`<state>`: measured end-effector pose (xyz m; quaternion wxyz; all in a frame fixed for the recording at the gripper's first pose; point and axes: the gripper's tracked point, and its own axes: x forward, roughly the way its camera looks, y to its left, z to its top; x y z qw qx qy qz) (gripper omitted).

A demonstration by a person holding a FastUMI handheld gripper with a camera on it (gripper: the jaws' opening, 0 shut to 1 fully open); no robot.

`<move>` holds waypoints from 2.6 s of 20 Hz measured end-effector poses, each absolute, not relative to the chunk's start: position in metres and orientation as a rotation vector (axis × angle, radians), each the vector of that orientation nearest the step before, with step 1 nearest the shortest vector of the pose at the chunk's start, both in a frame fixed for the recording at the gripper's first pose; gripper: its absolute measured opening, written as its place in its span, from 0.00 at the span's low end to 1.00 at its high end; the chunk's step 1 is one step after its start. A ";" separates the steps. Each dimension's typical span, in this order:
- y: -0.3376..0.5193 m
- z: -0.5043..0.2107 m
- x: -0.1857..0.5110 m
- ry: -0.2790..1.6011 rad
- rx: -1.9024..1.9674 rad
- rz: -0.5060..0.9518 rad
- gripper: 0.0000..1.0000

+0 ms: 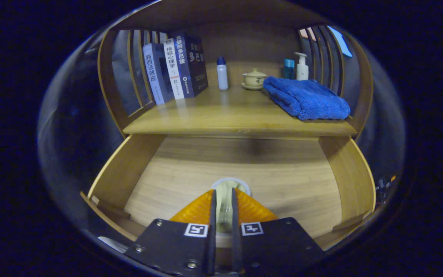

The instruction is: Pull open the drawer, take out the items inside it, and place them on the countertop above the cabinet.

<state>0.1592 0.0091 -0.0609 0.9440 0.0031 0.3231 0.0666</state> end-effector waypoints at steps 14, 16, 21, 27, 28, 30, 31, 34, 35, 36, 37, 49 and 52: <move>0.028 -0.005 0.148 0.443 0.147 0.240 0.10; 0.036 0.022 0.143 0.324 0.166 0.281 0.10; 0.035 0.098 0.123 0.072 0.179 0.287 0.10; 0.011 0.168 0.143 -0.003 0.103 0.177 0.10; 0.010 0.175 0.152 0.003 0.105 0.162 0.10; 0.010 0.186 0.173 0.011 0.080 0.162 0.10; 0.005 0.189 0.183 0.014 0.050 0.139 0.10; -0.002 0.185 0.213 0.058 0.004 0.096 0.10; -0.001 0.176 0.224 0.092 0.005 0.093 0.10; 0.000 0.165 0.235 0.134 0.001 0.090 0.10; 0.000 0.154 0.245 0.175 -0.008 0.084 0.10; -0.002 0.058 0.334 0.287 -0.040 0.026 0.14; -0.004 0.056 0.349 0.257 -0.054 -0.008 0.16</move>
